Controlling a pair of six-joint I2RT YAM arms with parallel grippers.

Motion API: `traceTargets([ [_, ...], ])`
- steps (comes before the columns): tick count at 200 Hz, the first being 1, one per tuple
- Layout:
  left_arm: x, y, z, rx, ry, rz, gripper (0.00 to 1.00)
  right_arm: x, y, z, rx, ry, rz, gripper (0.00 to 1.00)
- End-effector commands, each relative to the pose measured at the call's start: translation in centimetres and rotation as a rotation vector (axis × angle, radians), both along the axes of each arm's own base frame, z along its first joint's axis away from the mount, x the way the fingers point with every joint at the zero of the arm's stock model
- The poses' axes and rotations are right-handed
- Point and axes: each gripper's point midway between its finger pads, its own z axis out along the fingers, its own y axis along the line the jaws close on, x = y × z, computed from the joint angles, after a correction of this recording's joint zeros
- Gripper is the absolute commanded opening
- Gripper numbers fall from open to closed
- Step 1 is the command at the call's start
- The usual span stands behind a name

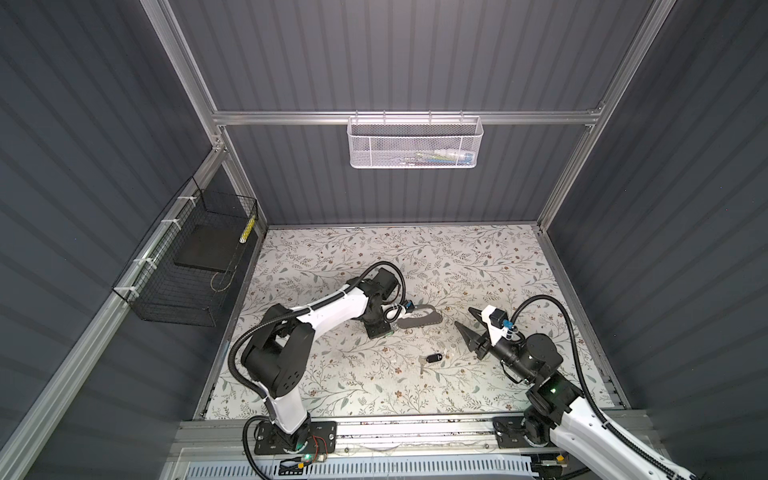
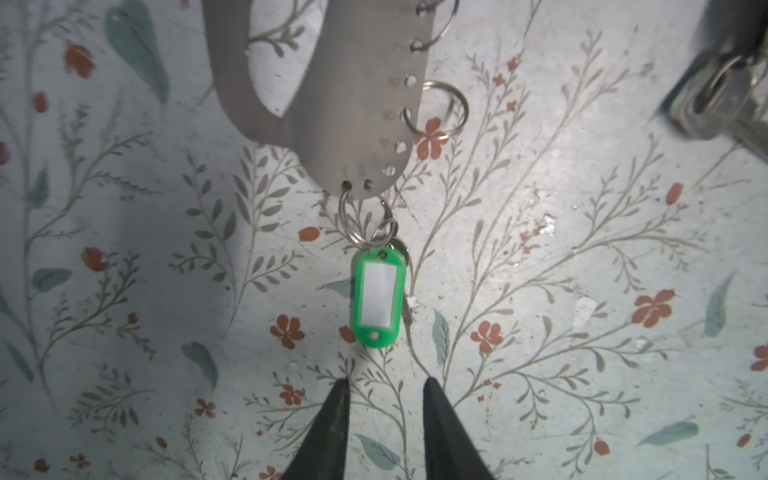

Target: Put the keys on the keyring

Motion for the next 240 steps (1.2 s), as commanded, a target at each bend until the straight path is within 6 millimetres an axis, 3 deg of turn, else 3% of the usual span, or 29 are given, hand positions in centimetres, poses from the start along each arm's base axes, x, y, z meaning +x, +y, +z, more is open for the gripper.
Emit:
traceTargets([
  [1,1.7,-0.3,3.3,-0.120,-0.128,0.118,0.33,0.5,0.2,0.0,0.032,0.087,-0.009,0.56],
  [31,4.0,0.0,7.7,-0.323,-0.311,0.291,0.39,1.7,1.3,-0.8,0.085,0.246,-0.009,0.50],
  [54,4.9,-0.1,10.8,-0.490,-0.420,0.375,0.52,3.0,2.1,-2.0,0.113,0.389,-0.036,0.47],
  [68,5.4,-0.2,12.1,-0.571,-0.466,0.419,0.58,3.7,2.5,-2.9,0.100,0.454,-0.056,0.45],
  [94,7.7,1.0,13.2,-0.661,-0.562,0.617,0.59,5.6,2.3,-3.6,0.067,0.529,-0.164,0.45],
  [110,9.1,2.0,12.7,-0.630,-0.590,0.720,0.77,6.7,2.0,-3.8,0.072,0.550,-0.219,0.46],
  [132,9.9,1.7,10.5,-0.471,-0.489,0.733,0.99,7.7,1.8,-4.6,0.062,0.595,-0.276,0.46],
  [159,9.7,-0.4,9.6,-0.467,-0.361,0.684,1.00,9.0,1.4,-6.6,0.010,0.685,-0.340,0.46],
  [201,11.4,-4.1,11.5,-0.551,-0.266,0.638,1.00,10.6,1.2,-8.9,-0.033,0.808,-0.398,0.44],
  [225,11.2,-5.3,9.5,-0.545,-0.181,0.620,0.99,11.0,1.0,-9.9,-0.043,0.855,-0.421,0.44],
  [240,10.3,-6.6,8.4,-0.584,-0.097,0.601,0.93,11.1,0.1,-10.1,-0.012,0.865,-0.455,0.44],
])
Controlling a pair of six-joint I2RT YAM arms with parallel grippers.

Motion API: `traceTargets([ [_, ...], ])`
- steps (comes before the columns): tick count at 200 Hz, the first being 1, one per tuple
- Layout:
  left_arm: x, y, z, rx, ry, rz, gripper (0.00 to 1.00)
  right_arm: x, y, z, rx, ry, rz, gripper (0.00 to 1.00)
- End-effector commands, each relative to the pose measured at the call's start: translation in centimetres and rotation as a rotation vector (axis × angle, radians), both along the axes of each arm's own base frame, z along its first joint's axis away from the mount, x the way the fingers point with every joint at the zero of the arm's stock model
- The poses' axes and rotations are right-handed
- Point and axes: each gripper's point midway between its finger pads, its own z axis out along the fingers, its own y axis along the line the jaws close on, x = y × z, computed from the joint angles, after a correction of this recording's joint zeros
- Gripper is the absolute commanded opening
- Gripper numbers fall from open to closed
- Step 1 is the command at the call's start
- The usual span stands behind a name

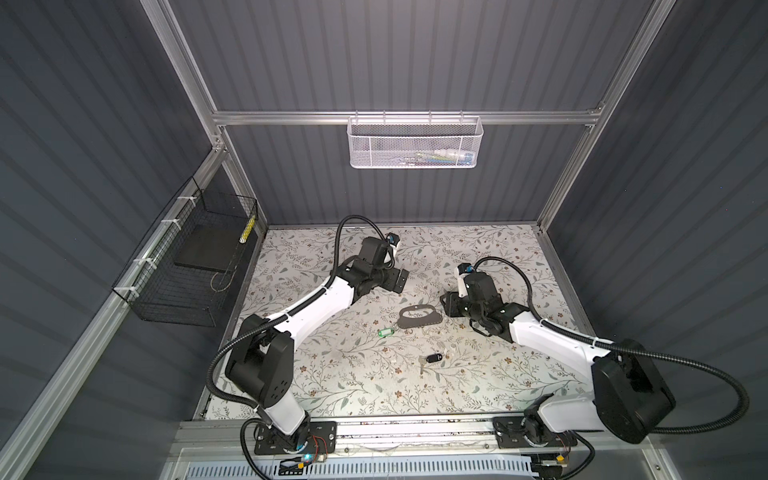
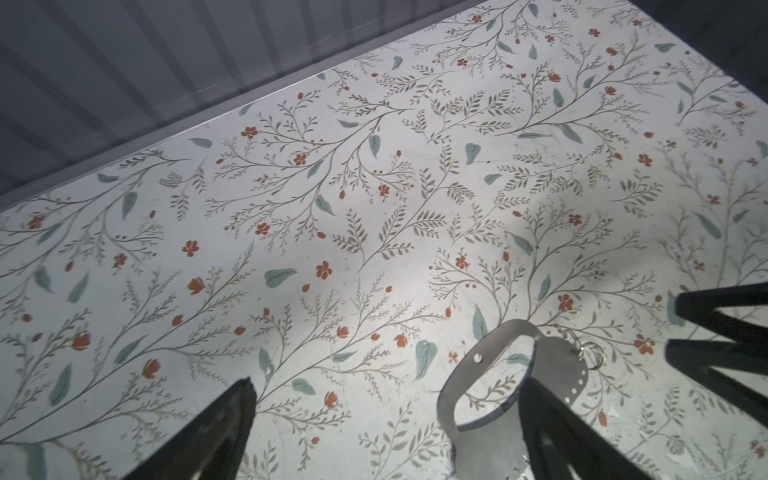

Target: Put the keys on the keyring

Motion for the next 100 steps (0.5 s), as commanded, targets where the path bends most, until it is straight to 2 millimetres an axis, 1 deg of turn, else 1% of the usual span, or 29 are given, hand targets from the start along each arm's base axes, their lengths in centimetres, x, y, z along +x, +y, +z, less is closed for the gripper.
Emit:
traceTargets([
  [1,-1.9,-1.5,-2.7,-0.064,0.152,-0.070,0.93,-0.1,-1.4,-0.6,0.006,0.049,-0.069,0.44],
  [16,-2.8,-3.0,-3.5,-0.118,0.213,-0.118,0.88,-0.2,-2.8,-0.6,0.033,0.034,-0.130,0.43],
  [34,-3.3,-4.4,-4.7,-0.122,0.266,-0.141,0.84,-0.9,-4.3,-0.4,0.063,0.005,-0.189,0.44],
  [67,-5.1,-7.8,-7.2,-0.068,0.335,-0.215,0.80,-2.1,-5.3,0.3,0.109,-0.066,-0.212,0.46],
  [72,-5.6,-8.1,-8.0,-0.048,0.354,-0.226,0.80,-2.2,-5.5,0.3,0.109,-0.073,-0.219,0.46],
  [73,-5.3,-8.4,-7.5,-0.056,0.342,-0.229,0.80,-2.2,-5.5,0.4,0.110,-0.075,-0.219,0.46],
  [75,-5.2,-8.8,-7.2,-0.059,0.335,-0.237,0.80,-2.3,-5.6,0.3,0.110,-0.077,-0.220,0.46],
  [89,-5.6,-10.2,-7.7,-0.044,0.349,-0.263,0.79,-2.7,-5.7,0.2,0.115,-0.085,-0.214,0.53],
  [91,-5.6,-10.4,-7.8,-0.043,0.351,-0.264,0.78,-2.7,-5.7,0.9,0.127,-0.103,-0.210,0.54],
  [100,-5.7,-11.1,-8.3,-0.039,0.364,-0.272,0.77,-3.0,-5.5,1.4,0.142,-0.120,-0.194,0.57],
])
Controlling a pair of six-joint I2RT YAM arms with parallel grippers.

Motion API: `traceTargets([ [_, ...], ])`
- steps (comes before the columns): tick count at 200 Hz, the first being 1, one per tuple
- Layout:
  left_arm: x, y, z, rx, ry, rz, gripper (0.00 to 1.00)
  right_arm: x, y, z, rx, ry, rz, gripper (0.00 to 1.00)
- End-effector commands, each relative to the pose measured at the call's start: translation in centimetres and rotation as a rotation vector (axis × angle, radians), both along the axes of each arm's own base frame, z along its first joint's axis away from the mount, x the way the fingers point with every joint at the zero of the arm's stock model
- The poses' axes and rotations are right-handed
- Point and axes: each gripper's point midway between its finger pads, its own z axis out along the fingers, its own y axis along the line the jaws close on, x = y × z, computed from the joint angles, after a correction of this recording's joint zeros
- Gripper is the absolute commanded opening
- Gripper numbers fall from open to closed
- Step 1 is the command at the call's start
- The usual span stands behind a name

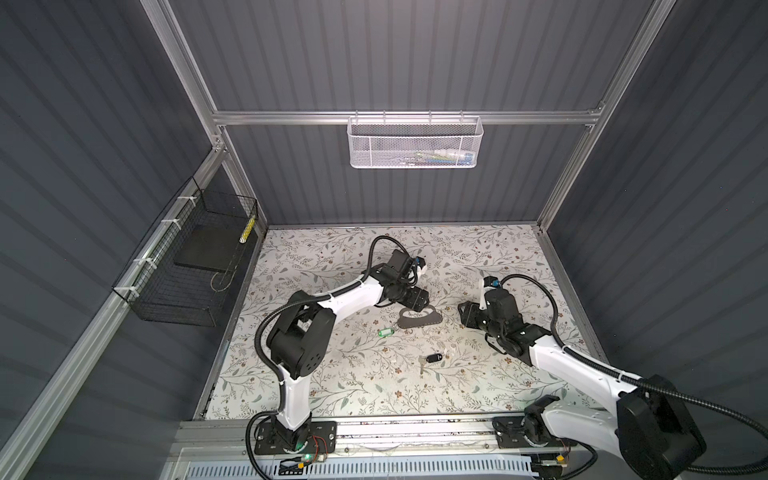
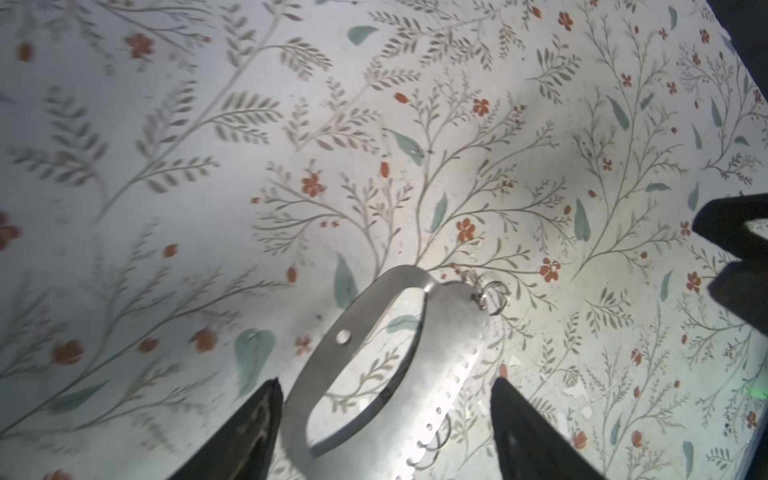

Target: Put the keys on the keyring

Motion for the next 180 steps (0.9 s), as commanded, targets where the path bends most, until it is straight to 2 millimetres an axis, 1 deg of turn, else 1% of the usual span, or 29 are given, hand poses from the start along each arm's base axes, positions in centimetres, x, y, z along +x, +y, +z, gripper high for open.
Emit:
traceTargets([
  [1,-0.9,-2.1,0.4,-0.011,0.036,-0.044,0.77,0.1,-0.1,1.8,0.038,-0.079,-0.007,0.58],
  [16,-0.9,-3.2,-0.1,-0.008,0.057,-0.050,0.73,-0.2,-0.4,1.9,0.053,-0.087,-0.026,0.64],
  [32,-1.0,-3.8,-0.7,0.003,0.078,-0.046,0.71,-0.5,-1.0,1.9,0.064,-0.096,-0.058,0.71],
  [47,-1.0,-4.0,-1.3,0.018,0.092,-0.034,0.69,-0.8,-1.3,2.0,0.074,-0.109,-0.071,0.76],
  [66,-1.0,-4.0,-2.2,0.034,0.111,-0.010,0.66,-1.1,-2.8,1.6,0.063,-0.096,-0.153,0.83],
  [82,-1.3,-4.3,-3.0,0.040,0.129,0.012,0.64,-1.4,-3.2,1.7,0.077,-0.096,-0.178,0.88],
  [95,-1.5,-4.6,-3.3,0.032,0.138,0.025,0.62,-1.4,-3.3,1.8,0.092,-0.097,-0.192,0.91],
  [135,-1.1,-5.3,-3.4,0.014,0.131,0.075,0.57,-1.0,-2.6,1.5,0.079,-0.063,-0.169,0.97],
  [161,-1.2,-5.7,-4.0,0.021,0.134,0.096,0.52,-0.5,-1.8,0.9,0.075,-0.042,-0.141,0.97],
  [180,-1.4,-6.0,-4.4,0.028,0.130,0.105,0.50,-0.1,-1.2,0.8,0.070,-0.026,-0.112,0.94],
])
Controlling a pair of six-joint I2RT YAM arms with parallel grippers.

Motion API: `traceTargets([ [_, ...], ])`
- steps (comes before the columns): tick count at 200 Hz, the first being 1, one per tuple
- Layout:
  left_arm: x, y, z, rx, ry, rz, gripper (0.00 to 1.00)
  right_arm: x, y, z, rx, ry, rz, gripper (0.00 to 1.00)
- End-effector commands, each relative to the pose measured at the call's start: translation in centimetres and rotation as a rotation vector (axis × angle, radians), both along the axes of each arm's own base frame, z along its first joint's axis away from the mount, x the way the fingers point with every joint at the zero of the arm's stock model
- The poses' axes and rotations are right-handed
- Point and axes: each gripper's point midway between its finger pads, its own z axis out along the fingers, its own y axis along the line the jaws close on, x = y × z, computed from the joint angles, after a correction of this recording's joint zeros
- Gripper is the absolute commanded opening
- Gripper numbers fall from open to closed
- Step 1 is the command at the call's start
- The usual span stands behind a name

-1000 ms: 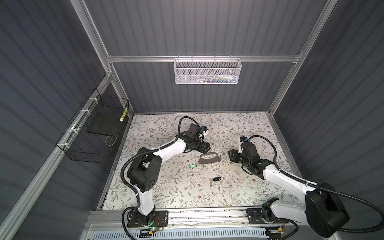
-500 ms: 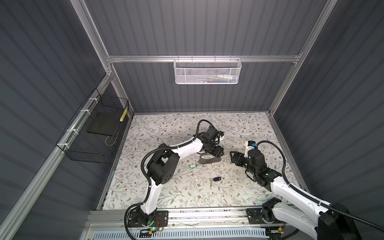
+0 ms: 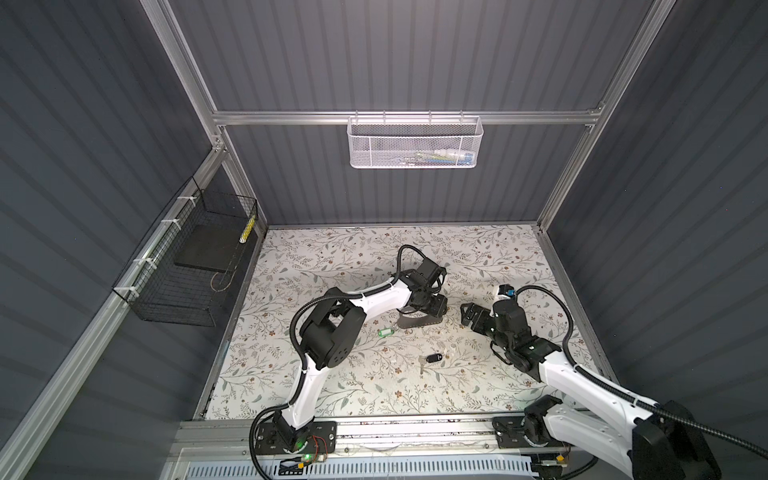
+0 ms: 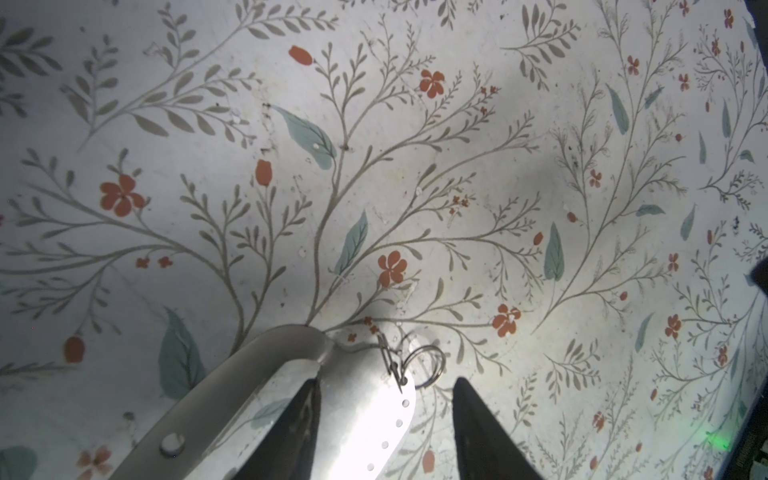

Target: Put the keys on the keyring

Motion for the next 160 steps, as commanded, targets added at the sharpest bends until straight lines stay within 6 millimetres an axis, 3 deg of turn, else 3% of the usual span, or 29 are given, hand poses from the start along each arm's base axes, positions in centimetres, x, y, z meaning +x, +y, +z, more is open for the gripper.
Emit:
traceTargets([
  [1,0.18,-0.68,-0.93,0.013,0.000,0.037,0.50,0.85,1.06,1.04,0.014,-0.011,0.035,0.94],
  [29,0.19,-0.64,-1.30,0.039,-0.027,0.075,0.47,1.05,1.46,0.84,0.016,-0.007,0.052,0.87],
  [75,0.50,-0.98,-1.43,0.044,-0.058,0.117,0.45,0.95,1.52,0.88,0.023,-0.018,0.058,0.61],
  [124,0.67,-0.95,-1.82,0.073,-0.063,0.132,0.40,1.01,1.79,0.79,0.023,-0.015,0.072,0.58],
  [160,0.56,-0.95,-1.68,0.078,-0.070,0.138,0.35,0.97,2.03,0.95,0.030,-0.029,0.090,0.47],
])
